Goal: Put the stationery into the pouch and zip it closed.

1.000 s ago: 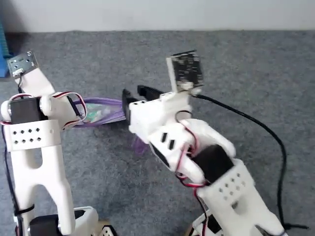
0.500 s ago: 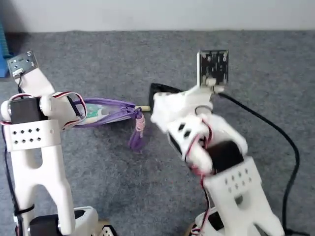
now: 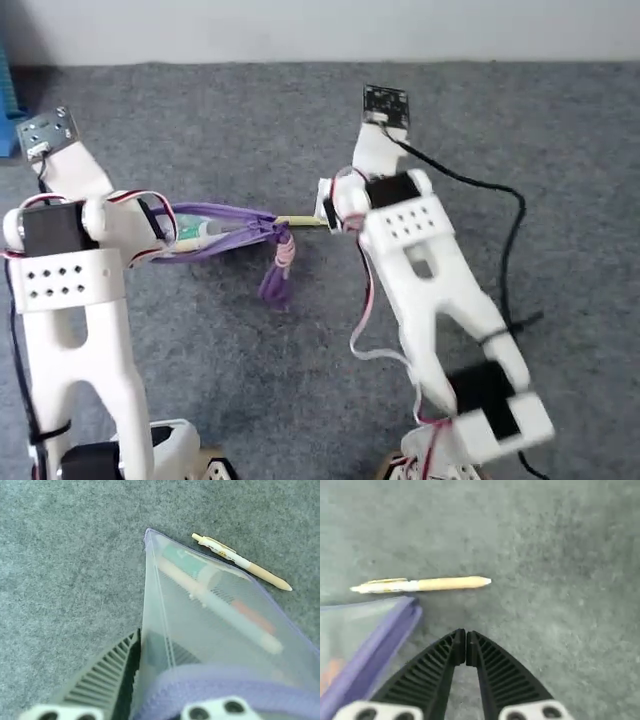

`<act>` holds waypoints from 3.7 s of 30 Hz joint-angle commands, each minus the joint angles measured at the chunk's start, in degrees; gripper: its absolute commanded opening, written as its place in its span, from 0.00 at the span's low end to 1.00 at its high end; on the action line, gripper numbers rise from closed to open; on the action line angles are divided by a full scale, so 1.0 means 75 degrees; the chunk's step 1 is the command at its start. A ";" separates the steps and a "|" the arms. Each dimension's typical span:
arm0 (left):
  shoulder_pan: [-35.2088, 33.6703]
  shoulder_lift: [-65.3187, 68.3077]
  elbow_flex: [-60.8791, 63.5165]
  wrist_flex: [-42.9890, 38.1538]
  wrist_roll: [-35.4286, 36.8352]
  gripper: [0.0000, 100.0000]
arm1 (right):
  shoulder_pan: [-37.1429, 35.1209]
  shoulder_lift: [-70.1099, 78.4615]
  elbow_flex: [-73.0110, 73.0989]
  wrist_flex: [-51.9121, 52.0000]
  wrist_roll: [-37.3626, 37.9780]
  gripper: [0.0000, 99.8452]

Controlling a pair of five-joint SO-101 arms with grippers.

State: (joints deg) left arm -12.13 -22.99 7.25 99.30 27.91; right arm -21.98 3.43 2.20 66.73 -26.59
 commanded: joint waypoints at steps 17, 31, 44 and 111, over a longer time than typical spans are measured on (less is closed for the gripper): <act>-0.1840 -0.0692 -0.0018 0.0164 -0.0539 0.01 | -0.0498 0.4003 -0.4900 0.1342 -0.0879 0.26; -0.1852 -0.0692 -0.0018 0.0164 -0.0527 0.01 | -0.0979 0.5105 -0.4900 -0.0064 -0.1207 0.25; -0.1852 -0.0692 -0.0018 0.0164 -0.0527 0.01 | -0.1225 0.5374 -0.6541 -0.0557 -0.1137 0.25; -0.1852 -0.0703 -0.0064 0.0164 -0.0527 0.01 | -0.0545 0.6230 -0.4653 0.3909 0.4642 0.03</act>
State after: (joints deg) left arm -25.76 -25.63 7.34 99.56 24.57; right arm -27.96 48.79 -32.53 93.80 7.69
